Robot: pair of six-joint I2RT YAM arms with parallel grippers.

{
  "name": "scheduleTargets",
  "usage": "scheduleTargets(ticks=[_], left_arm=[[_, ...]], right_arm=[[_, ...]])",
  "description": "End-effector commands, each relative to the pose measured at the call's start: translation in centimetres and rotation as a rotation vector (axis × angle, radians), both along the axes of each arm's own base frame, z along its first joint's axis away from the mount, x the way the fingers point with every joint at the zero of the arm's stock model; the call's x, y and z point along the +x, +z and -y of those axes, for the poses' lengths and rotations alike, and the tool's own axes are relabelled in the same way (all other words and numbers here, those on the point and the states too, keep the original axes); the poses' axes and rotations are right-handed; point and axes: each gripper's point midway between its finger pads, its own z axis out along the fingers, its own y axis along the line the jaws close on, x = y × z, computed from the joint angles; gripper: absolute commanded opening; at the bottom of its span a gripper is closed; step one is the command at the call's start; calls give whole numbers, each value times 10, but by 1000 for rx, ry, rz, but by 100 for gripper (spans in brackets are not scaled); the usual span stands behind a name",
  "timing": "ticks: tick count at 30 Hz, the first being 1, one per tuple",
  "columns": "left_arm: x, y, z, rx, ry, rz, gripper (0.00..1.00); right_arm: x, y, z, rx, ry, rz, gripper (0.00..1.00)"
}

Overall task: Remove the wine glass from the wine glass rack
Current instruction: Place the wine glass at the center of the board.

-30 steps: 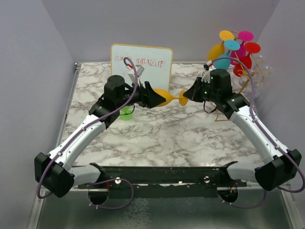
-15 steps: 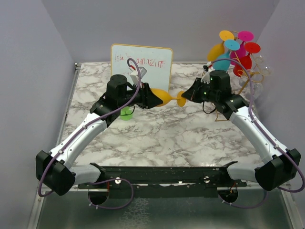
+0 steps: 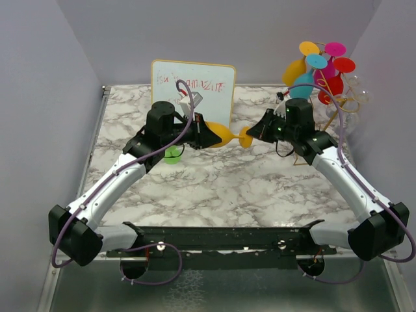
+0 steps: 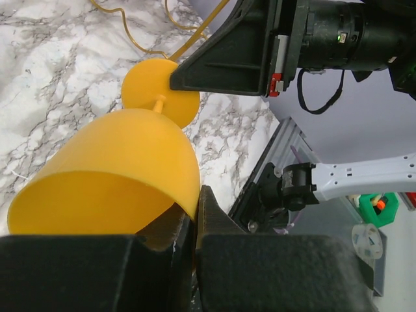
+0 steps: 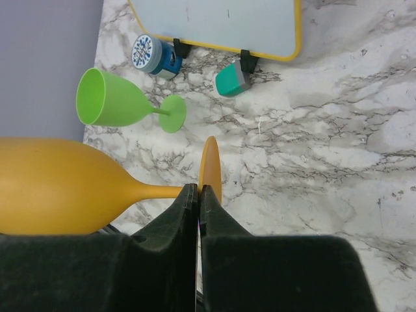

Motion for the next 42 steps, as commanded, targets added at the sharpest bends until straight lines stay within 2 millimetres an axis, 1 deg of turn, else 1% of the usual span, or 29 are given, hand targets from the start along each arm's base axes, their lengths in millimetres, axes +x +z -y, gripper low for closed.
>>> scheduleTargets(ticks=[1, 2, 4, 7, 11, 16, 18, 19, 23, 25, 26, 28, 29, 30, 31, 33, 34, 35, 36, 37, 39, 40, 42], left_arm=[[4, 6, -2, 10, 14, 20, 0], [4, 6, -2, 9, 13, 22, 0], [4, 8, -3, 11, 10, 27, 0], [3, 10, -3, 16, 5, 36, 0], [3, 12, -4, 23, 1, 46, 0], [-2, 15, -1, 15, -35, 46, 0], [-4, 17, 1, 11, -55, 48, 0], [-5, 16, 1, 12, -61, 46, 0], [-5, 15, 1, 24, -69, 44, 0], [-5, 13, 0, 43, -72, 41, 0], [-3, 12, -1, 61, -64, 43, 3], [1, 10, -6, 102, -38, 49, 31], [3, 10, -8, 117, -24, 59, 36], [4, 10, -10, 127, -17, 66, 38], [4, 10, -11, 133, -15, 74, 43], [3, 11, -11, 141, -28, 81, 52], [2, 12, -10, 143, -42, 80, 54], [1, 12, -9, 147, -57, 80, 52], [0, 12, -8, 153, -69, 81, 47], [1, 10, -9, 166, -71, 76, 45], [1, 9, -11, 185, -68, 80, 45], [2, 9, -12, 193, -67, 83, 42], [2, 8, -14, 209, -64, 92, 41]], right_arm=[[-8, 8, -9, 51, 45, 5, 9], [-8, 6, -8, 49, 42, 0, 11], [-9, 5, -8, 48, 41, -2, 20], [-10, 5, -7, 50, 39, -5, 26], [-12, 2, -6, 57, 34, -11, 29], [-17, -7, -10, 81, 48, -36, 30], [-18, -7, -13, 96, 60, -34, 29], [-18, -7, -15, 105, 68, -34, 27], [-21, -3, -24, 156, 115, -27, 11], [-20, -2, -26, 169, 115, -28, 5], [-19, -1, -25, 171, 107, -29, 4], [-19, -1, -23, 184, 77, -47, 1], [-20, -3, -23, 198, 67, -58, 1], [-21, -3, -24, 215, 64, -61, 1], [-23, -3, -25, 239, 60, -72, 1], [-26, -2, -29, 290, 60, -84, 1], [-26, -1, -30, 310, 59, -88, 1], [-26, -4, -31, 320, 55, -102, 1], [-27, -7, -31, 328, 43, -120, 1], [-26, -10, -30, 327, 31, -130, 1], [-26, -15, -30, 340, 23, -148, 1], [-27, -16, -31, 344, 26, -152, 1], [-28, -19, -33, 347, 34, -163, 1]])
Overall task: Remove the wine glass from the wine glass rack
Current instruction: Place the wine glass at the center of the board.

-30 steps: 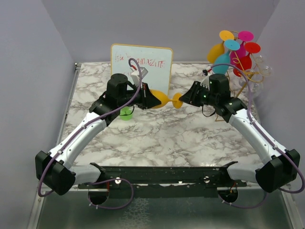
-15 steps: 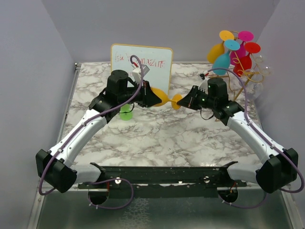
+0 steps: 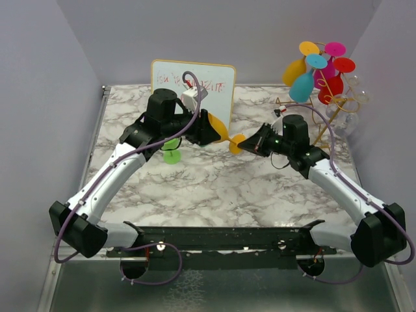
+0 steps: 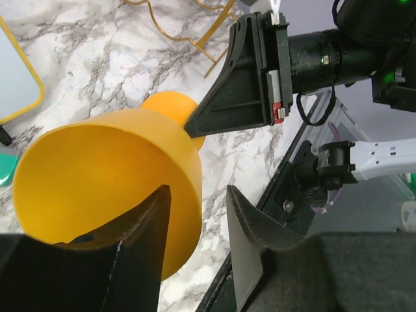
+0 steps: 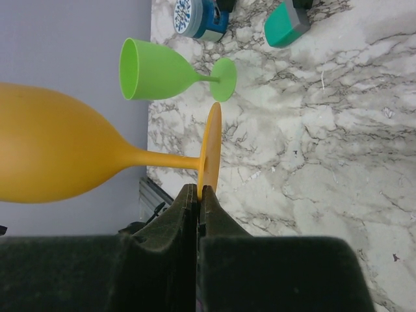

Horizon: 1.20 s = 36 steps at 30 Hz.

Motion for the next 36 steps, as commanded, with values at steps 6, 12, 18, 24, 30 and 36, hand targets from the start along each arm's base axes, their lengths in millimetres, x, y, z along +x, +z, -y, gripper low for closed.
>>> scheduleTargets(ticks=[6, 12, 18, 24, 30, 36], left_arm=[[-1, -4, -10, 101, -14, 30, 37], [-2, -4, -9, 104, -33, 27, 32], [-1, -12, -8, 131, -40, 1, 20], [3, -9, -11, 143, -12, 17, 8], [4, -14, -12, 154, -15, 9, 0], [6, -21, -15, 188, -2, 1, 0]], right_arm=[[2, 3, -9, 52, 20, -10, 1], [2, -4, -9, 22, 44, -7, 1], [-1, -4, -12, 32, 70, -3, 1], [-2, -11, -11, 10, 74, -9, 2], [-3, -12, -13, 17, 93, -17, 10], [-2, -8, -11, 16, 76, 4, 40]])
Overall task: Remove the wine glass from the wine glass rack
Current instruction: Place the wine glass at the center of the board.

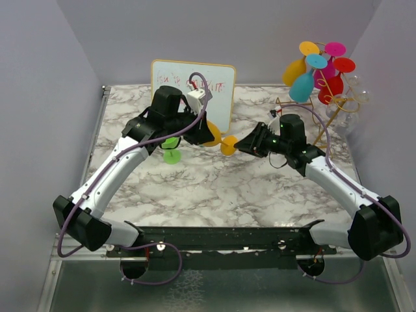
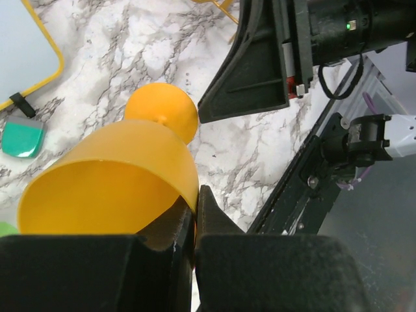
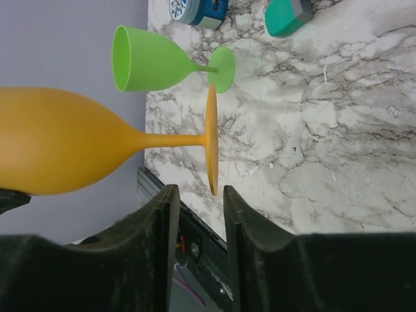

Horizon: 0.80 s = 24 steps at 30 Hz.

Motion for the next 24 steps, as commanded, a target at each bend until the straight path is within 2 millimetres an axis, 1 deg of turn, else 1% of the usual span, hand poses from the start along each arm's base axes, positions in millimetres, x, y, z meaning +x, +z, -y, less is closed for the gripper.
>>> scheduleTargets(ticks=[1, 2, 4, 9, 12, 17, 20, 24], left_arm=[[7, -6, -8, 51, 35, 4, 0], [8, -7, -9, 59, 40, 5, 0], [11, -12, -12, 83, 55, 3, 0], [21, -34, -20, 177, 100, -36, 0], [27, -44, -24, 217, 132, -50, 0], [41, -64, -25, 301, 149, -93, 0], [49, -82, -33, 402, 174, -127, 0], [57, -99, -43, 511, 215, -153, 0]], right_arm=[[0, 8, -2, 13, 12, 33, 45], [0, 10, -2, 9, 11, 38, 48], [2, 10, 2, -18, -3, 44, 50], [8, 13, 17, -113, -63, 66, 52], [9, 20, 27, -153, -102, 92, 53], [12, 41, 39, -193, -152, 153, 53], [12, 53, 49, -213, -199, 180, 53], [10, 72, 65, -230, -278, 237, 54]])
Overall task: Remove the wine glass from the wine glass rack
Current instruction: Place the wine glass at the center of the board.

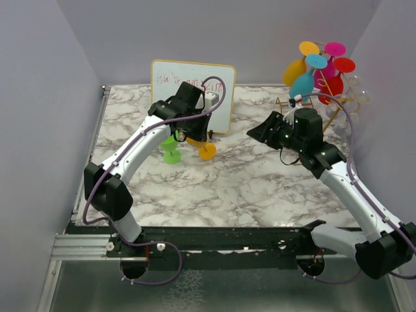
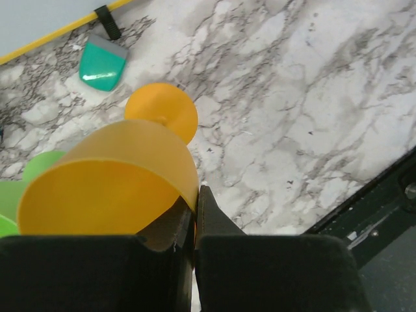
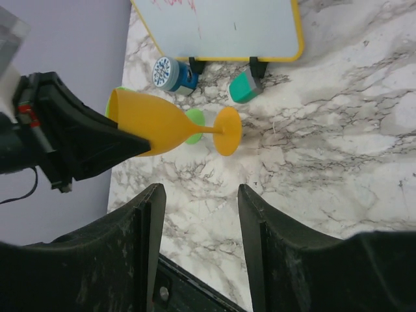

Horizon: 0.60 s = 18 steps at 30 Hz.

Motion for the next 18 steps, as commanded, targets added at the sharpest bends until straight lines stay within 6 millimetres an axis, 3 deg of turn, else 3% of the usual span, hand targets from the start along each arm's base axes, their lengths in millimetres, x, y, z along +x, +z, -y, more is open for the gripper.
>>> scheduleTargets(ticks=[1, 8, 18], left_arm=[[6, -17, -23, 172, 52, -18, 0], [10, -33, -26, 240, 46, -33, 0], [23, -44, -20, 283, 62, -36, 0]], right_arm=[[-1, 21, 27, -64, -115, 74, 55], [-3, 42, 37, -85, -148, 126, 56], [-4, 37, 36, -85, -140, 109, 57]])
